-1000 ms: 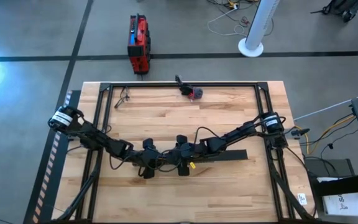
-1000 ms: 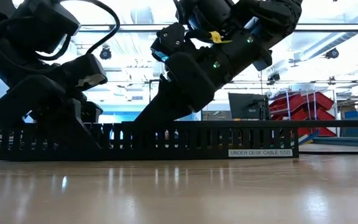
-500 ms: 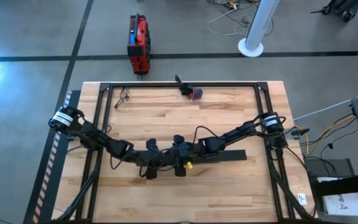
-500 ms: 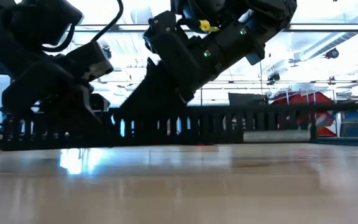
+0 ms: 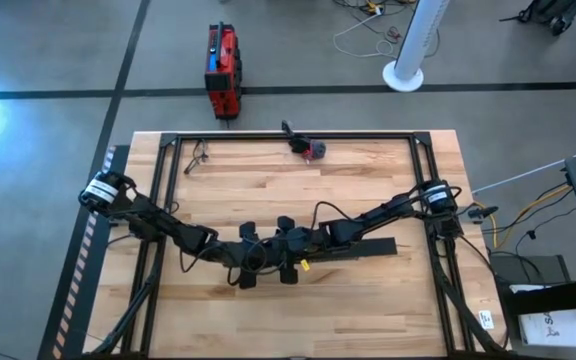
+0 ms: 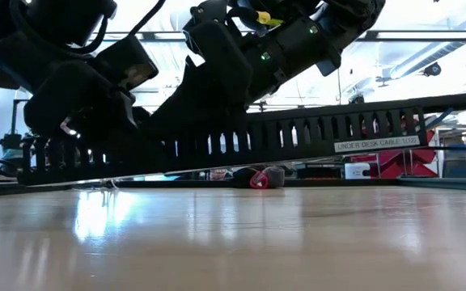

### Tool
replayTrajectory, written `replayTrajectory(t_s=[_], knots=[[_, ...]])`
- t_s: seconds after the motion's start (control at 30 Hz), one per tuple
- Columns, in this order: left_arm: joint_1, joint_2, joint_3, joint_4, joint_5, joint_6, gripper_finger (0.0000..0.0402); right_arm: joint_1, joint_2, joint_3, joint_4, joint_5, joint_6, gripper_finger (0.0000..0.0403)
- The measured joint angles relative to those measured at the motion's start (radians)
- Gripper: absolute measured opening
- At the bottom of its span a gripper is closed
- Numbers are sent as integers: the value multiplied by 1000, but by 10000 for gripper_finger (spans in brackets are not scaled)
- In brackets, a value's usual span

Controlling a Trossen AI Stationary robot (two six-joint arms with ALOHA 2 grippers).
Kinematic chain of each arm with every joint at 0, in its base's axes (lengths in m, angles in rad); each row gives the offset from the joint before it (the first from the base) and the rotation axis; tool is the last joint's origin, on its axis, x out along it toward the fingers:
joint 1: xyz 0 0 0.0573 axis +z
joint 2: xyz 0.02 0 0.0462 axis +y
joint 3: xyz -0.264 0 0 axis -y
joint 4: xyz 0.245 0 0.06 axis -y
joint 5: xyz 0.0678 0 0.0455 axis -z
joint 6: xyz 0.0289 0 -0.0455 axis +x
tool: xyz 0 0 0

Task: Ziptie cables
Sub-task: Close the black cable duct

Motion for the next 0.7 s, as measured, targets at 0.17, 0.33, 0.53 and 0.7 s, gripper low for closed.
replayTrajectory(t_s=[0.17, 0.33, 0.53, 0.7], knots=[[0, 0, 4, -10, -2, 7, 242, -4, 0, -3, 4, -3, 0, 220], [1, -4, 3, -46, -12, -6, 253, -5, 1, -8, -7, 1, 10, 221], [1, -62, 3, -155, -14, -5, 270, -5, 3, -23, -24, 4, 19, 220], [1, -161, 3, -321, -12, -7, 285, -17, 3, -47, -26, 2, 43, 222]])
